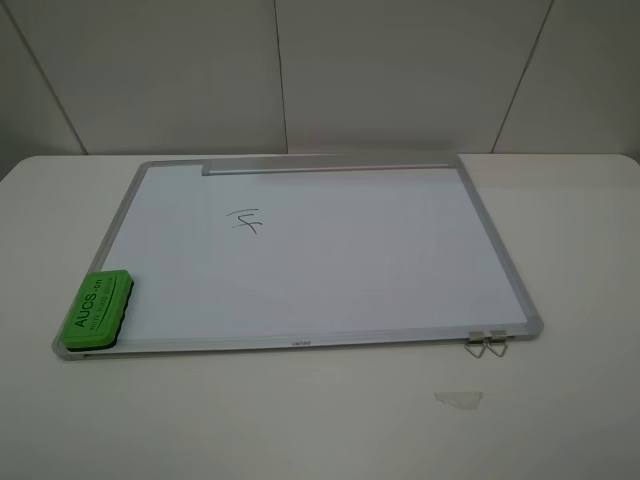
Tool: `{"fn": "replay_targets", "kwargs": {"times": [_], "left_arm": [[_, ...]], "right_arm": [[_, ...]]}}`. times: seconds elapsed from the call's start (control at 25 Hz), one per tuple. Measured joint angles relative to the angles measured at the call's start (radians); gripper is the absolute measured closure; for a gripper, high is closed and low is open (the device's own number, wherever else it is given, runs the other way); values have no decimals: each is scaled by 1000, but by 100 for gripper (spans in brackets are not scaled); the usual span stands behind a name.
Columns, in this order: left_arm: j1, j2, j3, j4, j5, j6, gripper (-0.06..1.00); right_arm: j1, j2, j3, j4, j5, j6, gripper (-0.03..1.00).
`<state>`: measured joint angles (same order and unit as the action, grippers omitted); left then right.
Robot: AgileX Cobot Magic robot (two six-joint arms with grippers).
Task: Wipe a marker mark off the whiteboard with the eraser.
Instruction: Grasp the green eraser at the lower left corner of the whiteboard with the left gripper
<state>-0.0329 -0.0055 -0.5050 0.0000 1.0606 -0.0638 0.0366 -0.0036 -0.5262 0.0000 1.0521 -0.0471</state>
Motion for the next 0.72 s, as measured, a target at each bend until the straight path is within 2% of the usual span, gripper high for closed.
{"fn": "replay_targets", "kwargs": {"times": [0.16, 0.32, 0.48, 0.72], "left_arm": [[0, 0, 0, 0, 0, 0, 29], [0, 0, 0, 0, 0, -12, 22], [0, 16, -3, 0, 1, -25, 20], [0, 203, -126, -13, 21, -47, 19]], "right_arm": [[0, 0, 0, 0, 0, 0, 15], [0, 0, 0, 0, 0, 0, 15], [0, 0, 0, 0, 0, 0, 15], [0, 0, 0, 0, 0, 0, 15]]}}
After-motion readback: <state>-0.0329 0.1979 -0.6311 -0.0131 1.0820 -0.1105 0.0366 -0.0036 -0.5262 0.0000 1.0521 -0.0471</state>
